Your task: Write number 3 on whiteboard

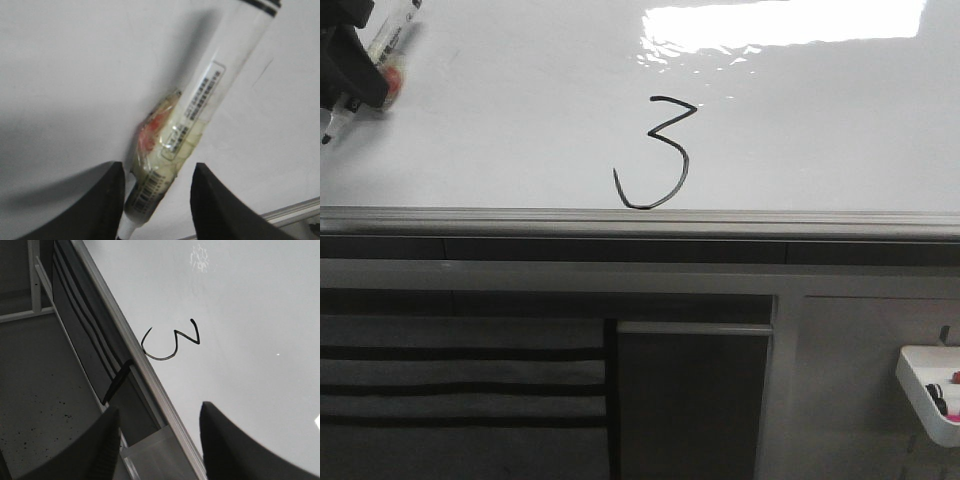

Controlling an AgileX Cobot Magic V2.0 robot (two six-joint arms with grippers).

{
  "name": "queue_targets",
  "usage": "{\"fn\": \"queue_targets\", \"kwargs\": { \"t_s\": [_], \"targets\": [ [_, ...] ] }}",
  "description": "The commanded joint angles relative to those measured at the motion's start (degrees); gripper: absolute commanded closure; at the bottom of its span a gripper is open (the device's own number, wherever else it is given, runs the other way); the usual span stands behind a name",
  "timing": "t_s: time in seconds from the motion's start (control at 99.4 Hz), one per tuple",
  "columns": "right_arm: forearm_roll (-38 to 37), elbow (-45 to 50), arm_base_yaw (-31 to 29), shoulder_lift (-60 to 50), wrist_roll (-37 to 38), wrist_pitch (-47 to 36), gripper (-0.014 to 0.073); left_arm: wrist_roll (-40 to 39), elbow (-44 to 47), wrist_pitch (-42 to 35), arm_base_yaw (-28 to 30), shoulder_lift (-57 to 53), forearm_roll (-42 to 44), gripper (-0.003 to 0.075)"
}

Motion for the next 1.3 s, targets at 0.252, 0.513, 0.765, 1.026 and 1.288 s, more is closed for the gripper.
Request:
{"fn": "queue_targets", "kwargs": {
  "t_s": [0.252,0.513,0.765,1.026,1.288],
  "targets": [
    [0.43,-1.88,-1.2,-1.52,10.29,0.54,0.0272,-0.12,-3.82,4.66,0.14,-2.81,1.89,0.0539],
    [-6.16,-1.88,-5.41,-4.66,29.35,3.41,0.0276,-0.48,-4.73,5.24,0.14,-12.48,3.9,0.0591],
    [-10.67,0.9,-7.55,-12.73,44.64,3.71,0.0323,-1.08,4.5,0.21,0.25,-28.29,4.16,0.0607],
    [-13.88,11.05,-7.55,-23.92,47.94,-2.69,0.0612,-2.32,21.71,-5.96,4.42,-46.01,5.42,0.0607],
    [-14.92,14.61,-7.55,-27.59,47.94,-3.66,0.0666,-3.24,27.09,-7.46,9.15,-56.41,4.78,0.0607]
  ]
}}
